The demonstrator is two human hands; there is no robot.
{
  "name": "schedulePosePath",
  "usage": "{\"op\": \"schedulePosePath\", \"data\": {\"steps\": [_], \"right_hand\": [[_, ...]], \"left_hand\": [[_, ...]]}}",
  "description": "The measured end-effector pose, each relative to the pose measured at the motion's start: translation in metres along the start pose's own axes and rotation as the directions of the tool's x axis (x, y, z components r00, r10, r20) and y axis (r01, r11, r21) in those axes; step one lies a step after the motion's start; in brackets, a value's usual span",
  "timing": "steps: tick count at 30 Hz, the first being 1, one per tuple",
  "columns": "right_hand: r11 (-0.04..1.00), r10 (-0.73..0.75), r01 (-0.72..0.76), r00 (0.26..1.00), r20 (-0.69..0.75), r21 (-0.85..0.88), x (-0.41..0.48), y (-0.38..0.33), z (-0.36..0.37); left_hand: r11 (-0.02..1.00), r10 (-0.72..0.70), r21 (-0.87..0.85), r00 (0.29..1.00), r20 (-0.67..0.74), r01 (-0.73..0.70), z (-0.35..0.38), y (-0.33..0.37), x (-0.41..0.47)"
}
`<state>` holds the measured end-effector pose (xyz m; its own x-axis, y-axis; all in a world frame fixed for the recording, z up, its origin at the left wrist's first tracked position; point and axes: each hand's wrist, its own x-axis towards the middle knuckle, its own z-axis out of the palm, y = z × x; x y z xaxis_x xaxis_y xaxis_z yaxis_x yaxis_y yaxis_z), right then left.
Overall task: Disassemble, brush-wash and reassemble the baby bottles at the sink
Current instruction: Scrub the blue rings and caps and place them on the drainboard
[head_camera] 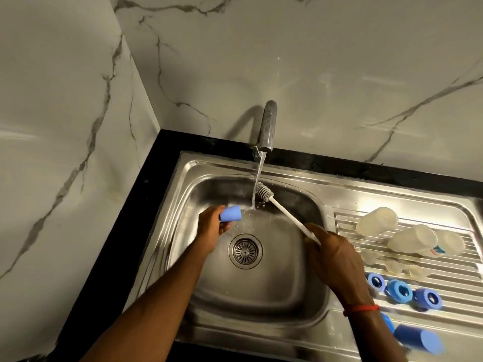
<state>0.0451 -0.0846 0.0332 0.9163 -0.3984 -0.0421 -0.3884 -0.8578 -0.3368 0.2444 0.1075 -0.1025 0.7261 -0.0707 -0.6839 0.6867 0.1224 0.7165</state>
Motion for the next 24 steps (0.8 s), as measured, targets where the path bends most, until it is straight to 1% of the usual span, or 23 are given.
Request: {"op": "schedulePosePath", "data": {"steps": [2,4,6,9,12,15,16,19,22,24], "right_hand": [[1.0,-0.002,0.003,1.0,-0.025,0.003,-0.004,0.002,0.0],[1.0,0.009,-0.008,0.997,-0.079,0.012,-0.009,0.003,-0.002],[0.998,0.041,-0.034,0.986,-0.16,0.043,-0.014,0.005,-0.003],[0.985,0.123,-0.085,0.955,-0.269,0.148,-0.02,0.011,-0.006],[0.971,0.168,-0.111,0.947,-0.274,0.213,-0.023,0.019,-0.008],[0.971,0.185,-0.139,0.951,-0.246,0.194,-0.028,0.027,-0.008],[0.973,0.181,-0.139,0.954,-0.239,0.184,-0.029,0.029,-0.008],[0.979,0.137,-0.1,0.968,-0.211,0.177,-0.031,0.033,-0.011],[0.989,0.058,-0.028,0.977,-0.203,0.147,-0.033,0.032,-0.016],[0.996,-0.018,0.036,0.978,-0.209,0.082,-0.034,0.03,-0.018]], "left_hand": [[0.98,-0.072,-0.178,0.995,0.066,0.083,0.018,0.012,-0.01],[0.938,-0.114,-0.31,0.982,0.149,0.156,0.035,0.026,-0.02],[0.885,-0.142,-0.406,0.962,0.233,0.229,0.049,0.038,-0.028],[0.813,-0.172,-0.497,0.94,0.294,0.304,0.066,0.045,-0.036],[0.798,-0.19,-0.487,0.916,0.354,0.354,0.078,0.046,-0.041],[0.778,-0.198,-0.498,0.902,0.384,0.383,0.088,0.048,-0.044],[0.785,-0.196,-0.485,0.898,0.394,0.384,0.091,0.048,-0.045],[0.85,-0.195,-0.383,0.891,0.409,0.361,0.096,0.044,-0.05],[0.898,-0.19,-0.319,0.921,0.34,0.304,0.09,0.042,-0.05],[0.938,-0.203,-0.214,0.932,0.301,0.273,0.077,0.039,-0.049]]}}
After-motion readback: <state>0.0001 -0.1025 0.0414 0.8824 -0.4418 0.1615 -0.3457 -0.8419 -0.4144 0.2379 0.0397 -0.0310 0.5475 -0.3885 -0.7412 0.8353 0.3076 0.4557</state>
